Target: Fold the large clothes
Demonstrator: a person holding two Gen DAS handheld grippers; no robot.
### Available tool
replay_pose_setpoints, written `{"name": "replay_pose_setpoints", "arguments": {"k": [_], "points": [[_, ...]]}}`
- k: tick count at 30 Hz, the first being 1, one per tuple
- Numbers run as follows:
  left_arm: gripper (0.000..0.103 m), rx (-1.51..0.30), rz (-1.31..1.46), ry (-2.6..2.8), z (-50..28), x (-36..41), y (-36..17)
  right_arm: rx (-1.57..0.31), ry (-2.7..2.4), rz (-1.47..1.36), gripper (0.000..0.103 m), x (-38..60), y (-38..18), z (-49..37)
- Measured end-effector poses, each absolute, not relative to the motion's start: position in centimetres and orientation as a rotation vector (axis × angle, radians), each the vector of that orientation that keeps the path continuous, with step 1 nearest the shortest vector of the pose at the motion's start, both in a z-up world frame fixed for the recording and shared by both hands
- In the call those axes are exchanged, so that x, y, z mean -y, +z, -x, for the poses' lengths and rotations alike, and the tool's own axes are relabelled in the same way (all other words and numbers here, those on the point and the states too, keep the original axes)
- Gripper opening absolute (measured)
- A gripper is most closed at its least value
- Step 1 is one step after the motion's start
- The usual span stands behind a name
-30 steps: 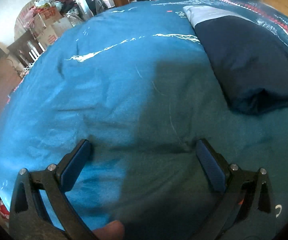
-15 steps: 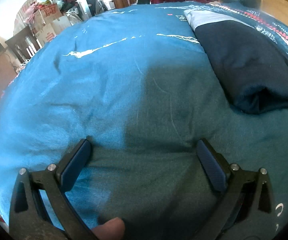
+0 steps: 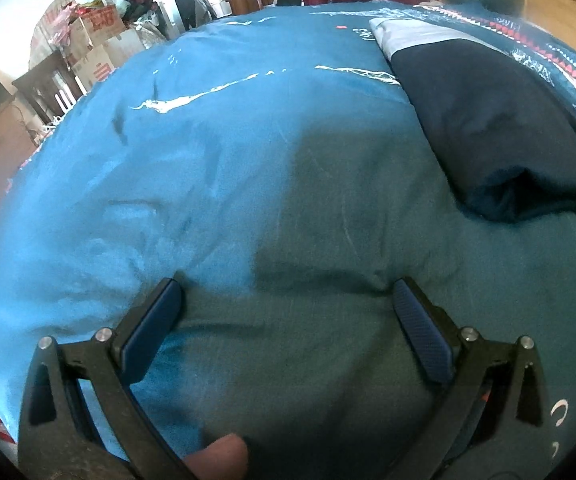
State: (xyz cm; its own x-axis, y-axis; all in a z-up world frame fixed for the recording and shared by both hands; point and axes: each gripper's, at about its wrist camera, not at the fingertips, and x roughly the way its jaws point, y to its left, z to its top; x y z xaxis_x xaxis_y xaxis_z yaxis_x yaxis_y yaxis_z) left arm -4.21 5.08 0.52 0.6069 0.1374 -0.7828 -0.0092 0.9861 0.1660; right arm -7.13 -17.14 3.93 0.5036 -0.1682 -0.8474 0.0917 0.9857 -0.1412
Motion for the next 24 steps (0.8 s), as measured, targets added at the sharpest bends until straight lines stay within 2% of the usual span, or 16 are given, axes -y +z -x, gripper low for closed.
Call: {"name": "replay_pose_setpoints", "arguments": {"k": [9, 12, 17, 24], "points": [[0.103, -0.897, -0.155, 0.085, 4.4, -5.1, 0.3, -0.717, -0.228, 0.282, 0.103, 14.9, 19.6, 11.6], [0.103, -0.895, -0.154, 0.083, 4.4, -5.1, 0.2, -0.640, -0.264, 0.331, 0.103, 14.2, 22.6, 12.6], [0.103, -0.892, -0.152, 0.080, 4.6, -5.2, 0.3, -0.606, -0.267, 0.348, 0.103, 13.6, 25.1, 13.2], [0.103, -0.894, -0.151, 0.081, 4.5, -5.2, 0.2, -0.704, -0.190, 0.228, 0.103, 14.5, 26.0, 13.2]]}}
